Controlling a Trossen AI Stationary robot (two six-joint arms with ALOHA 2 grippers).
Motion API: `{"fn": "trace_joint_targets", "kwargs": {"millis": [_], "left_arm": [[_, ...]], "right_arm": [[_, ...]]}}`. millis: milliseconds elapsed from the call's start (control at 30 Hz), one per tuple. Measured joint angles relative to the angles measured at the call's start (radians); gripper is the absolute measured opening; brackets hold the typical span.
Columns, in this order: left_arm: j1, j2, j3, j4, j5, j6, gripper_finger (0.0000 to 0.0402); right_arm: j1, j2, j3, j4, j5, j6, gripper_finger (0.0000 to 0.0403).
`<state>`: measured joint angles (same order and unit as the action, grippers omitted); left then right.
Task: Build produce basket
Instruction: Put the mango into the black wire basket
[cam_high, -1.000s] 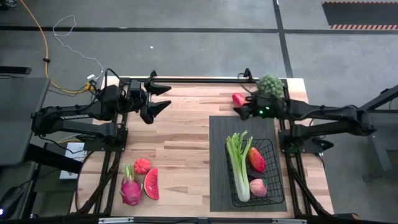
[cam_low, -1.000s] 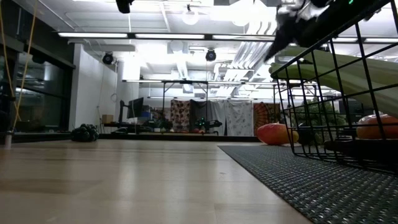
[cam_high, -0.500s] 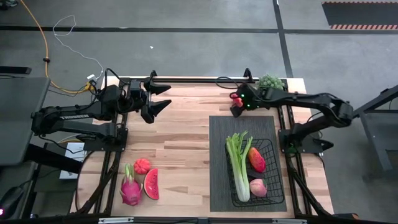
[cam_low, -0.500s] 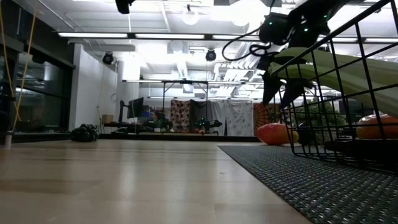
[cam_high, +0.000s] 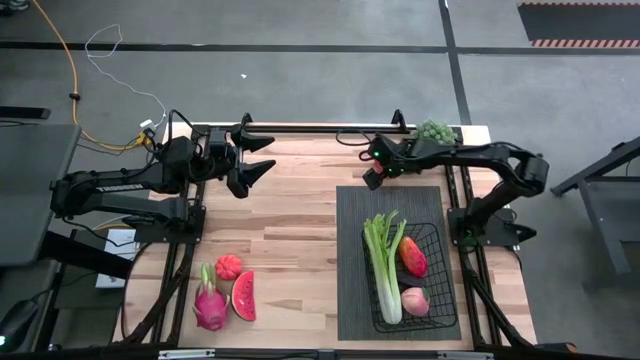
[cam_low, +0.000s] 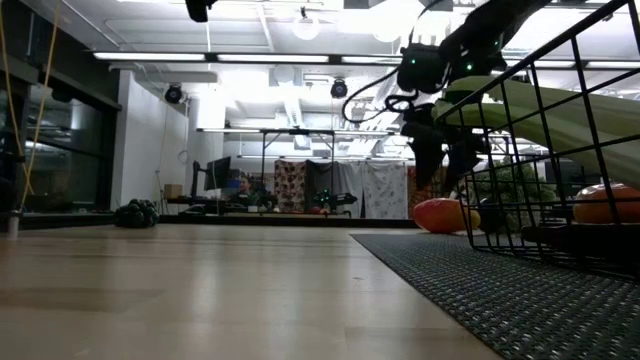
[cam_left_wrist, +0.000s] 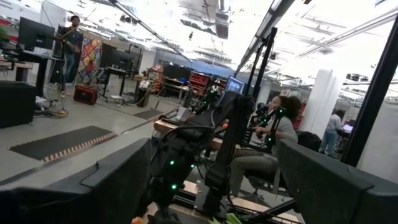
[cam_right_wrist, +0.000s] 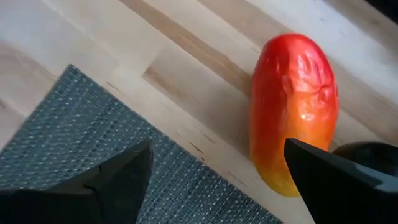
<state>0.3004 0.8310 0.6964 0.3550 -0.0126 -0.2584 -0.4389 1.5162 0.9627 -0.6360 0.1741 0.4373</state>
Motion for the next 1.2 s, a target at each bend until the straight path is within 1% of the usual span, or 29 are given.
{"fn": "trace_joint_targets", "kwargs": {"millis": [300, 700, 833, 900, 967, 1100, 1200], "left_arm": [[0.0, 0.0, 0.0, 0.0, 0.0, 0.0, 0.0337], [0.0, 0.0, 0.0, 0.0, -0.001, 0.0, 0.0337], [0.0, 0.0, 0.0, 0.0, -0.013, -0.008, 0.0337], [0.0, 0.0, 0.0, 0.0, -0.03, -0.015, 0.0337], [0.0, 0.0, 0.0, 0.0, -0.049, -0.017, 0.0337], [0.0, 0.0, 0.0, 0.0, -0.055, -0.018, 0.0337], [0.0, 0.0, 0.0, 0.0, -0.055, -0.015, 0.0337]], "right_arm": [[-0.001, 0.035, 0.0, 0.01, 0.013, 0.007, 0.035], [-0.081, 0.152, 0.0, 0.043, 0.015, -0.028, 0.035], [-0.083, 0.142, 0.0, 0.051, -0.034, -0.027, 0.035], [-0.072, 0.113, 0.004, 0.047, -0.034, -0.042, 0.035], [-0.067, 0.083, 0.025, 0.035, 0.012, -0.037, 0.035], [-0.088, 0.042, 0.085, 0.001, 0.156, 0.035, 0.035], [-0.121, 0.051, 0.116, -0.015, 0.205, 0.055, 0.035]]}}
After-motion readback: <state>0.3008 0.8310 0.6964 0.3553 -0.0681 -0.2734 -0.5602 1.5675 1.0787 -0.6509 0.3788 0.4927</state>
